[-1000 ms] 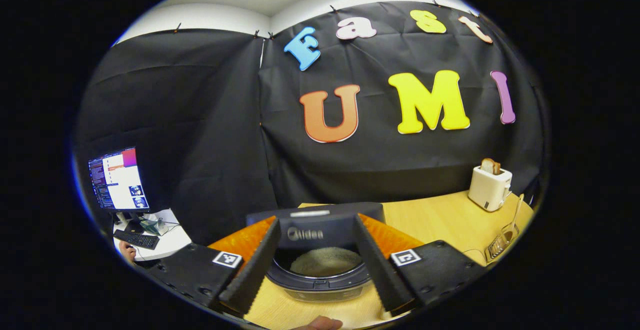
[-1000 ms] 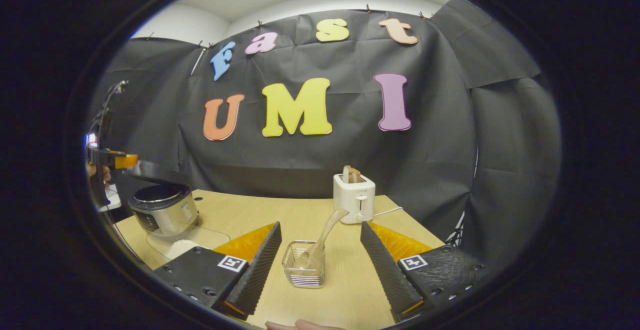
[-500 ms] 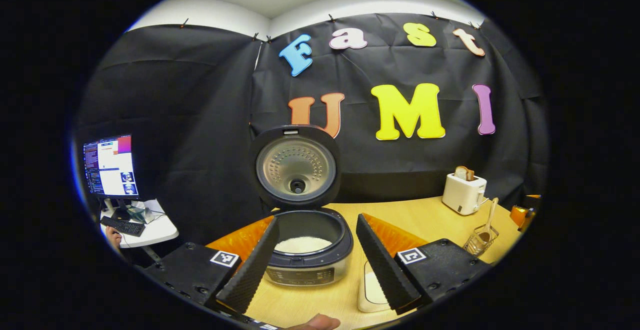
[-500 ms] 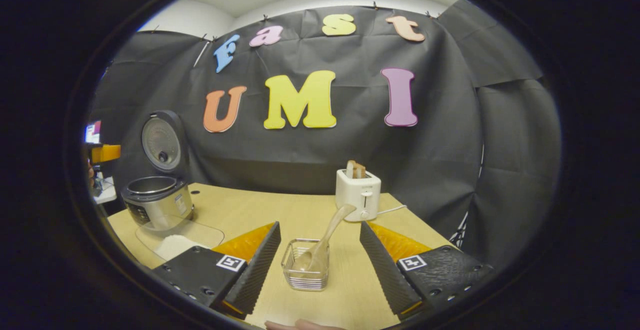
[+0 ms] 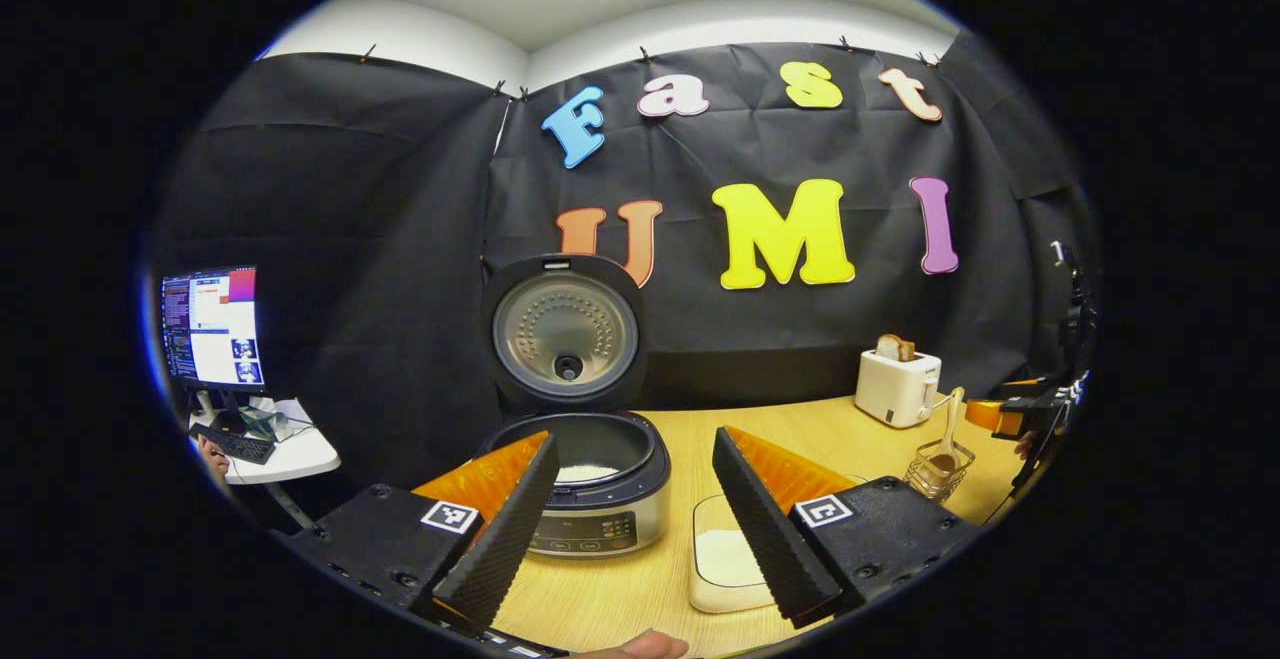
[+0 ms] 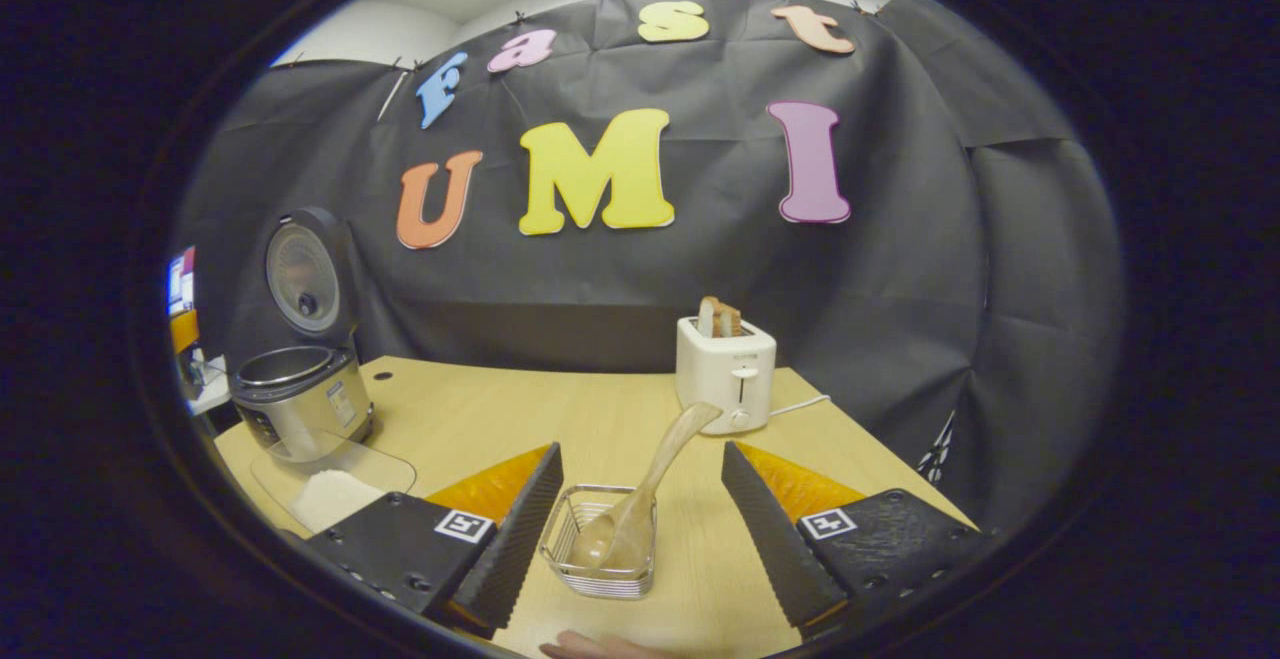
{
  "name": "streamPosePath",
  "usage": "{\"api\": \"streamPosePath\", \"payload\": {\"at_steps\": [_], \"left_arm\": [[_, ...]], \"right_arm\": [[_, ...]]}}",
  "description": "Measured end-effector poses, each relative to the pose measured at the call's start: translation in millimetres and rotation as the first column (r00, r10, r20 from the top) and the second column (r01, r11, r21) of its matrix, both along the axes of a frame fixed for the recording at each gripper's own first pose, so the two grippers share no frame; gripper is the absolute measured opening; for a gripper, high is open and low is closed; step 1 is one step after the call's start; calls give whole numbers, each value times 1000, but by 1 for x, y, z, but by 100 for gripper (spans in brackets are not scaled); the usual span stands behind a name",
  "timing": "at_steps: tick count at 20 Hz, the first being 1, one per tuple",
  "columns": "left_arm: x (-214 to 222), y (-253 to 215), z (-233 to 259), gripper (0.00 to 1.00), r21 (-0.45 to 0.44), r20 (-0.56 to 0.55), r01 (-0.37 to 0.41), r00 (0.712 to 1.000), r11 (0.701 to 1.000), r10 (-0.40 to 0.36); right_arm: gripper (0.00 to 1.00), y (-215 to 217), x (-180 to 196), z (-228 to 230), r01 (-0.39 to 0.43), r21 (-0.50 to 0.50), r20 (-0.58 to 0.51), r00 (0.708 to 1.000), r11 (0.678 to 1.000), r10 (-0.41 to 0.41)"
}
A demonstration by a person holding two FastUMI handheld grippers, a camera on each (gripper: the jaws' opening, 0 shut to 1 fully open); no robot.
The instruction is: Close the left gripper, press the button to open the rice cooker; take a wooden spoon from the chopstick holder with the right hand, scoop a spoonful of rice and pour it into the rice cooker, then put the wooden spoon back into the chopstick holder.
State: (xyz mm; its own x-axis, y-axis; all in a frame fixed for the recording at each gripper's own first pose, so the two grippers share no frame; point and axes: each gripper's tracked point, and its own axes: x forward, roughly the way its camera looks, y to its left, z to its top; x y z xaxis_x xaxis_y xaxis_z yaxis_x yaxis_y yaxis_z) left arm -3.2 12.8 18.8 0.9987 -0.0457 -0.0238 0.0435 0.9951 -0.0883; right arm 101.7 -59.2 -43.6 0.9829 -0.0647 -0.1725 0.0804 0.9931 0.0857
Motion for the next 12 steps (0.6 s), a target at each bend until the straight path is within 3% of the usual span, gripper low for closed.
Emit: {"api": "streamPosePath", "payload": {"at_steps": [1,2,4,6,7,8,10,11,12], "left_arm": [[-3,4,4,99,-8,17,-1,1000,1000,1],[-5,8,10,99,-14,40,-1,999,1000,2],[-9,15,12,98,-23,50,0,999,1000,1],[-10,21,11,98,-44,43,-6,999,999,8],[-8,23,8,98,-58,32,-8,999,998,10],[-7,25,5,99,-73,21,-10,1000,997,12],[-4,26,2,99,-95,4,-12,1000,995,12],[-4,25,1,99,-91,1,-8,1000,996,8],[-4,24,2,99,-78,2,-1,1000,997,1]], "right_arm": [[100,3,3,-3,-6,21,-17,1000,1000,7],[95,5,7,-7,-10,39,-31,999,999,12],[95,6,20,-11,-11,45,-47,999,999,13],[87,11,34,-20,-29,44,-93,995,999,33],[77,9,41,-25,-28,56,-118,992,998,34],[83,6,47,-28,-20,71,-139,990,997,30],[83,-2,59,-38,5,101,-187,982,995,14],[77,-7,63,-41,21,110,-200,980,994,1],[83,-12,69,-44,36,115,-210,978,993,-11]]}}
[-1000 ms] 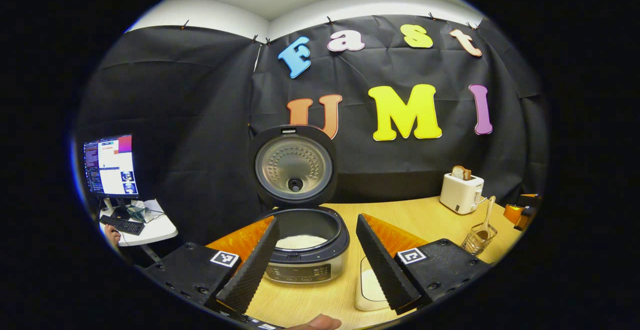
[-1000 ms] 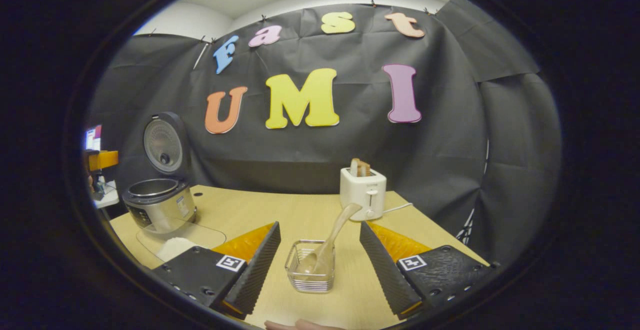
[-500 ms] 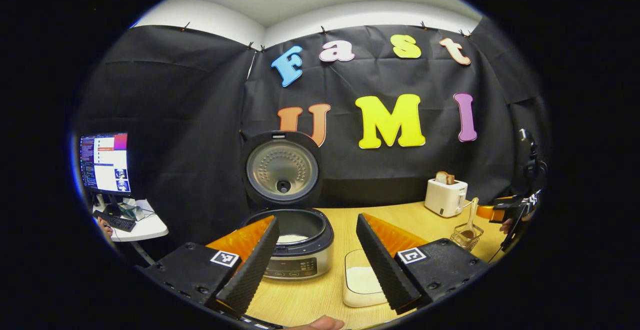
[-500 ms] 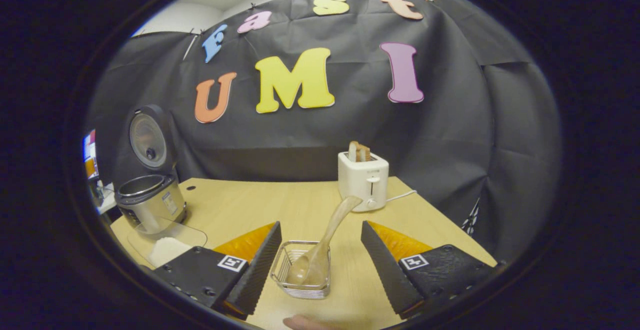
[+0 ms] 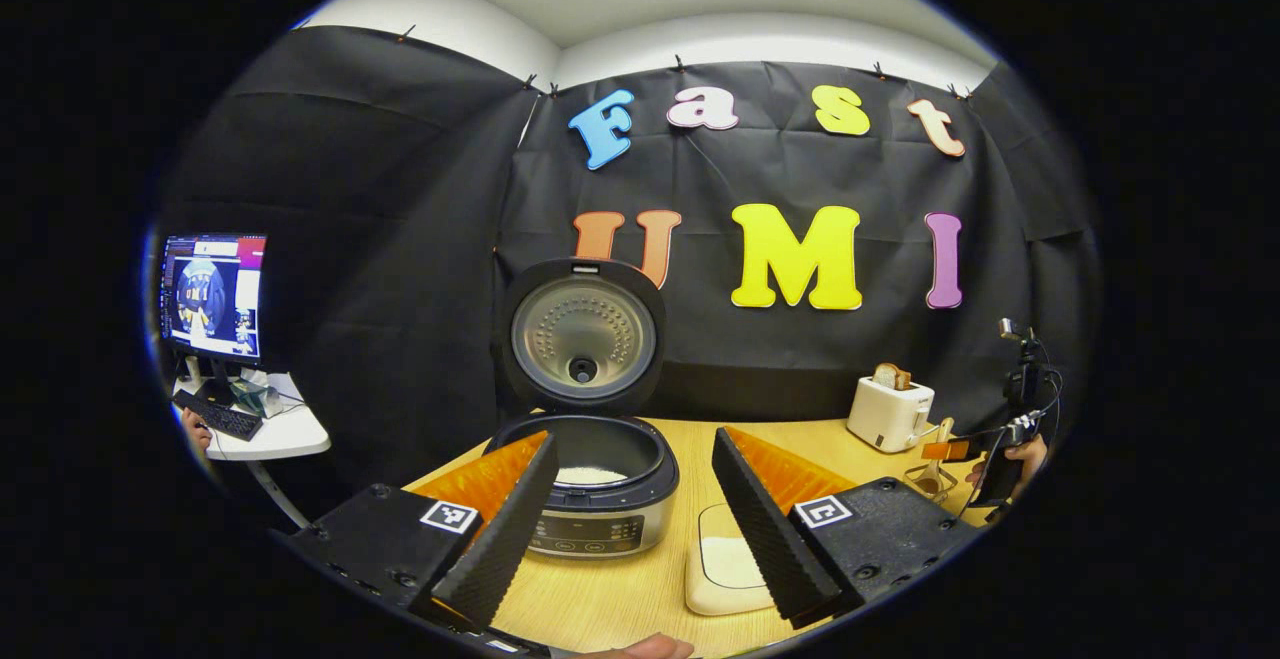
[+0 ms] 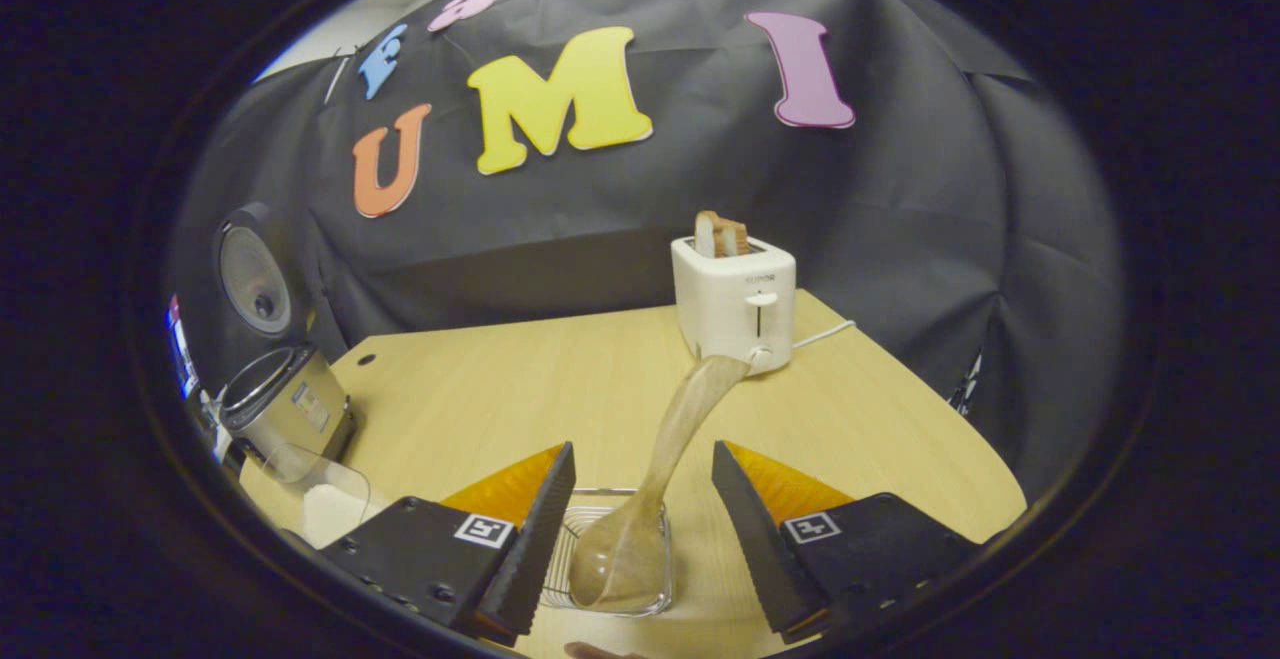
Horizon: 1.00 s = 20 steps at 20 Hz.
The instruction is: Close the left gripper, press the button to open the rice cooker; take a wooden spoon from the chopstick holder with the right hand, scoop a spoonful of rice and pour it into the rice cooker, then put the wooden spoon back into the chopstick holder.
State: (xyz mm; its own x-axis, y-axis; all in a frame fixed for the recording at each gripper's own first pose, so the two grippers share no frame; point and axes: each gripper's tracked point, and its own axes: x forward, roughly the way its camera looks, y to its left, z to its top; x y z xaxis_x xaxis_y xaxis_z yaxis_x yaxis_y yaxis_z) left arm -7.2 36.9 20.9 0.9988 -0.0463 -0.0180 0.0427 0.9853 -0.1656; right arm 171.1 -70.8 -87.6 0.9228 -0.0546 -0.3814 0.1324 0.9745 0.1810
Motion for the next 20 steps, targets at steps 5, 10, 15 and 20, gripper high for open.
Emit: {"api": "streamPosePath", "payload": {"at_steps": [5,10,15,20], "left_arm": [[-1,-6,2,99,16,6,13,1000,1000,-13],[0,-14,0,99,57,3,35,999,998,-35],[0,-22,-3,99,64,-7,51,999,997,-51],[1,-17,-3,99,63,-7,45,999,997,-44]], "right_arm": [[77,-1,22,-27,-18,67,-113,993,998,25],[65,1,35,-38,-25,186,-177,982,982,59],[35,1,39,-33,-13,182,-171,984,983,45],[12,16,29,-16,-72,152,-126,988,986,92]]}}
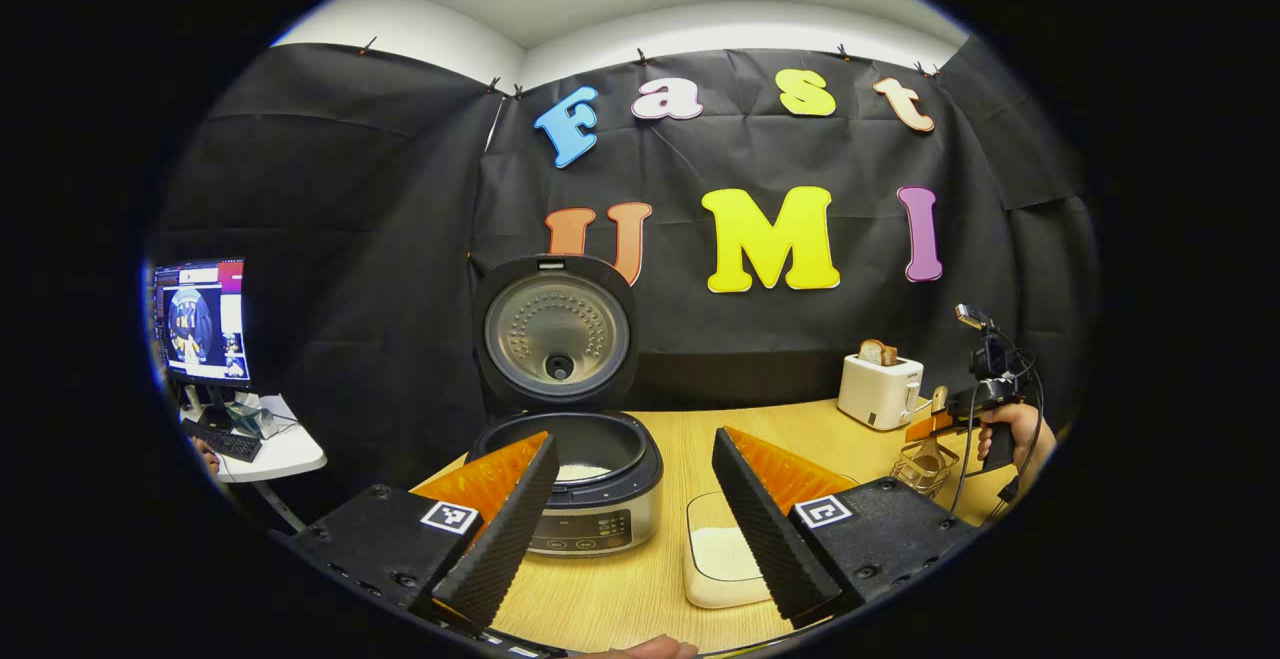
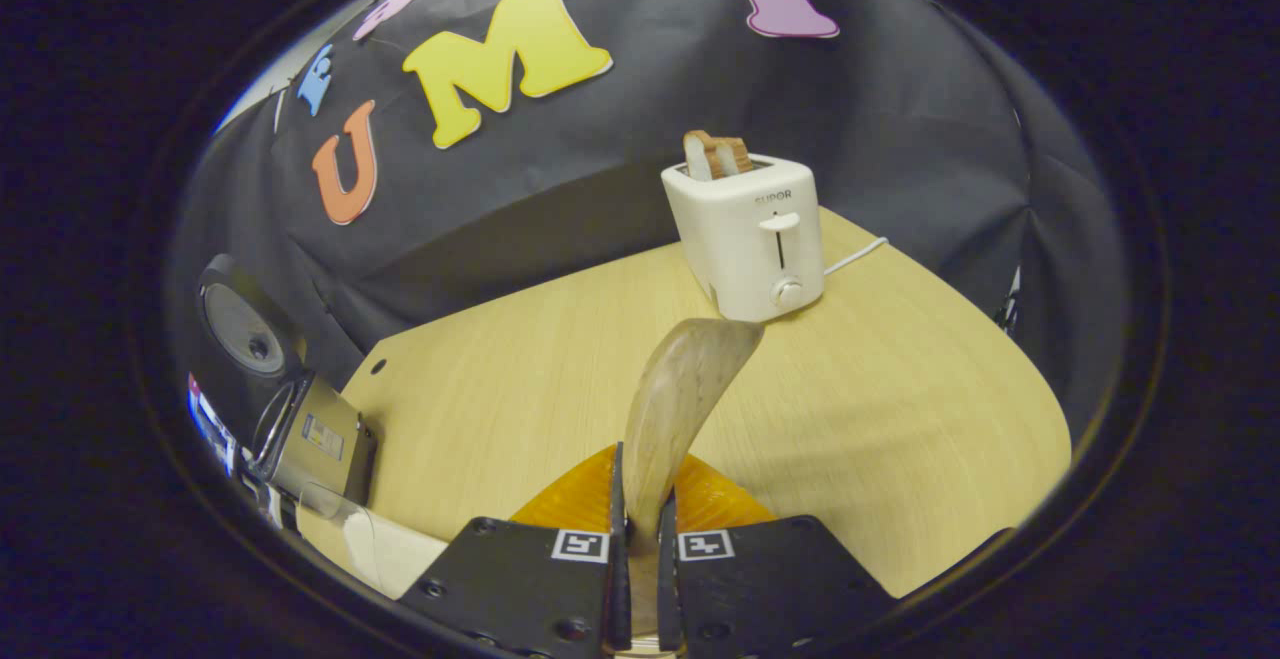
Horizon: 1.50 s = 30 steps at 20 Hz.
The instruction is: Close the left gripper, press the button to open the rice cooker; take a wooden spoon from the chopstick holder with the right hand, scoop a spoonful of rice and pour it into the rice cooker, then put the wooden spoon back into the chopstick holder.
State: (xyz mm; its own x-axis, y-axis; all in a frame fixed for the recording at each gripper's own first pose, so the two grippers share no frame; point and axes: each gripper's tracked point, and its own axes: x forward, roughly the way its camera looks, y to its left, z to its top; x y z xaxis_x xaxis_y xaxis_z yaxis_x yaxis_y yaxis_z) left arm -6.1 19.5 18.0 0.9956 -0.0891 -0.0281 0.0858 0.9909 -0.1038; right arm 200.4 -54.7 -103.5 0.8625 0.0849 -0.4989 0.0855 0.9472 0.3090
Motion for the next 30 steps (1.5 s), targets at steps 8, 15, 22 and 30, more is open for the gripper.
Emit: {"api": "streamPosePath", "payload": {"at_steps": [8,15,22,30], "left_arm": [[2,9,-4,98,-19,-17,-5,1000,1000,5],[2,20,-6,99,-36,-25,-23,999,999,22],[7,29,-13,99,-33,-47,-49,998,998,47],[20,46,-16,99,8,-35,-128,991,992,129]], "right_arm": [[1,6,-43,86,65,-191,225,974,979,-21],[1,77,-98,147,-3,-316,330,937,949,113],[1,192,-132,167,-123,-415,383,875,902,295],[0,247,-98,92,-27,-387,326,931,922,164]]}}
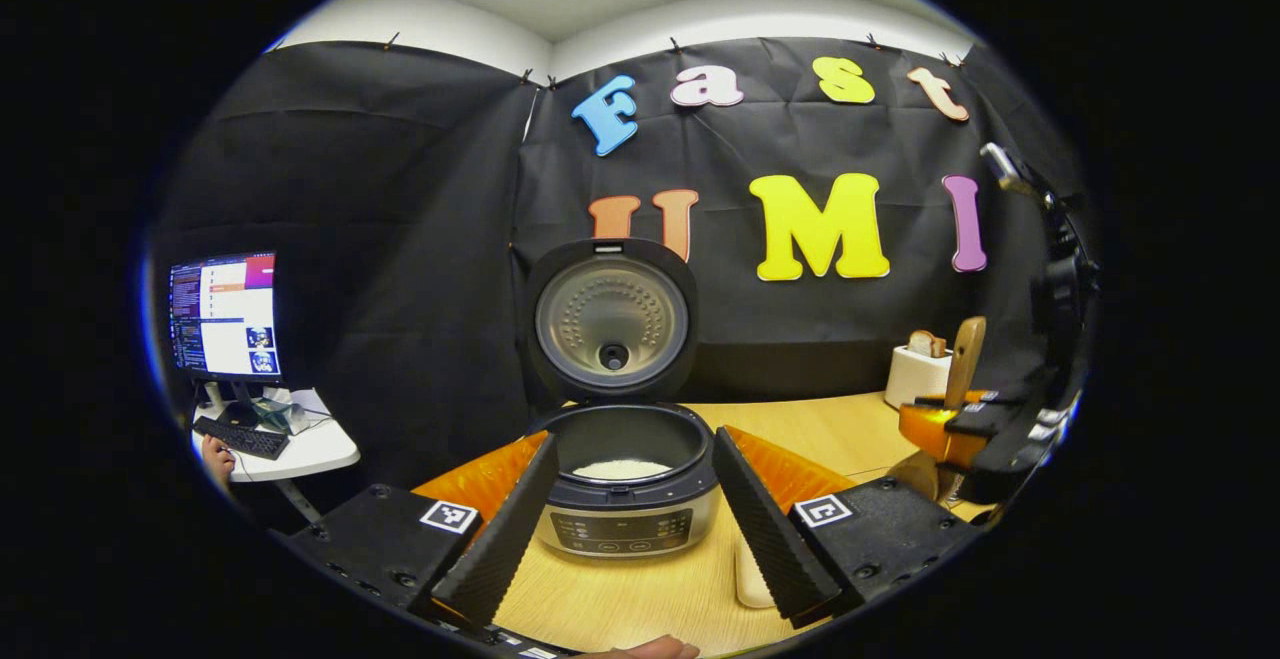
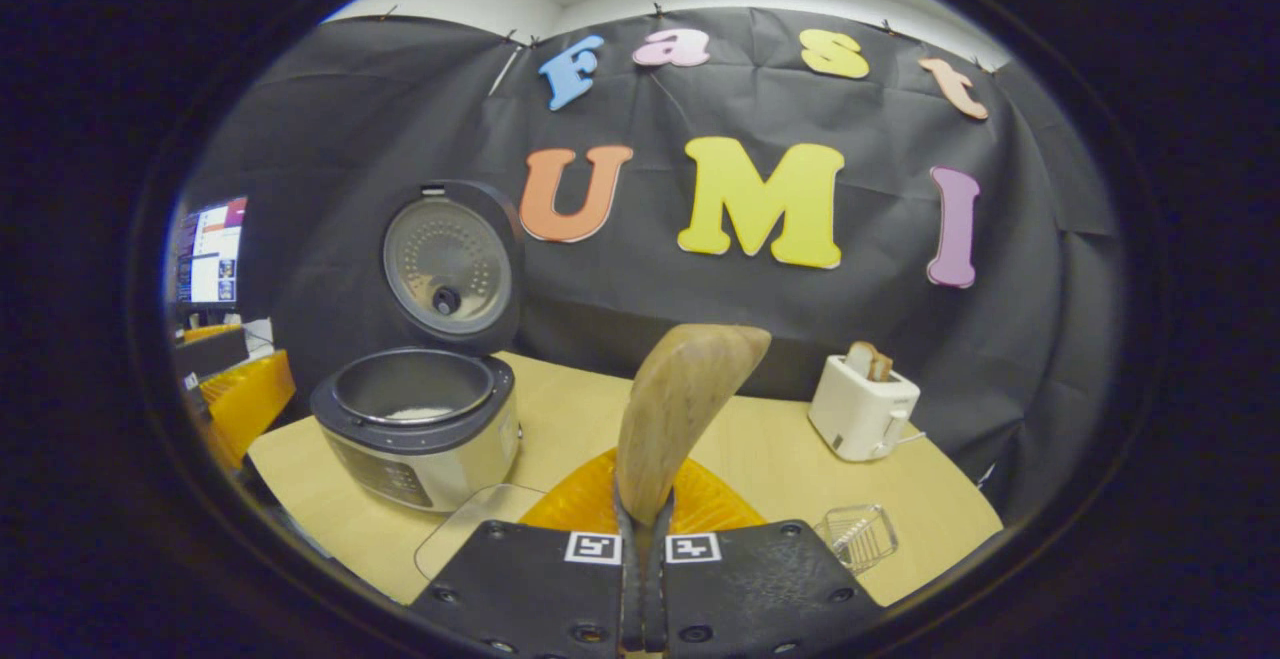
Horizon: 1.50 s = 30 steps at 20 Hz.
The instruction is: Close the left gripper, press the button to open the rice cooker; take a wooden spoon from the chopstick holder with the right hand, scoop a spoonful of rice and pour it into the rice cooker, then put the wooden spoon back into the chopstick holder.
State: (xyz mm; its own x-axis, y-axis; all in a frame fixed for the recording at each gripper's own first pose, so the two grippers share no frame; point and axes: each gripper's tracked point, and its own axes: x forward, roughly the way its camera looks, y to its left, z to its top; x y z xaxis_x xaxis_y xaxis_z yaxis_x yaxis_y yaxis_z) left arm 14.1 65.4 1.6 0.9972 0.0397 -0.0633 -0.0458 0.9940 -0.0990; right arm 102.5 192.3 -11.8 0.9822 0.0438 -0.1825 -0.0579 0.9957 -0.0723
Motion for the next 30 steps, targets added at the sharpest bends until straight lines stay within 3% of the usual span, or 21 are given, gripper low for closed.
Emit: {"api": "streamPosePath", "payload": {"at_steps": [3,6,10,12,15,19,22,24,30], "left_arm": [[7,1,-3,99,-2,12,-1,1000,1000,1],[17,5,-5,99,-69,32,24,999,997,-22],[21,11,-20,99,-141,-17,86,996,986,-89],[16,18,-22,95,-144,-30,95,995,985,-100],[10,35,-11,95,-99,1,53,999,994,-53],[2,23,-1,94,-58,21,88,996,994,-86],[-3,15,13,94,-46,65,110,992,993,-107],[-4,5,15,94,-56,77,148,987,987,-144],[-4,5,14,94,-40,74,159,985,986,-156]], "right_arm": [[1,-3,21,-30,66,15,-121,991,998,-64],[1,-8,39,-52,130,22,-241,963,991,-121],[1,-13,50,-61,211,-60,-278,935,976,-219],[2,-3,54,-64,200,-96,-276,936,975,-219],[2,7,54,-65,199,-152,-271,934,968,-234],[2,18,52,-67,193,-205,-274,930,960,-245],[5,37,47,-80,124,-145,-339,926,982,-167],[5,45,39,-98,93,-105,-419,899,990,-129],[8,44,28,-96,57,-110,-419,902,992,-98]]}}
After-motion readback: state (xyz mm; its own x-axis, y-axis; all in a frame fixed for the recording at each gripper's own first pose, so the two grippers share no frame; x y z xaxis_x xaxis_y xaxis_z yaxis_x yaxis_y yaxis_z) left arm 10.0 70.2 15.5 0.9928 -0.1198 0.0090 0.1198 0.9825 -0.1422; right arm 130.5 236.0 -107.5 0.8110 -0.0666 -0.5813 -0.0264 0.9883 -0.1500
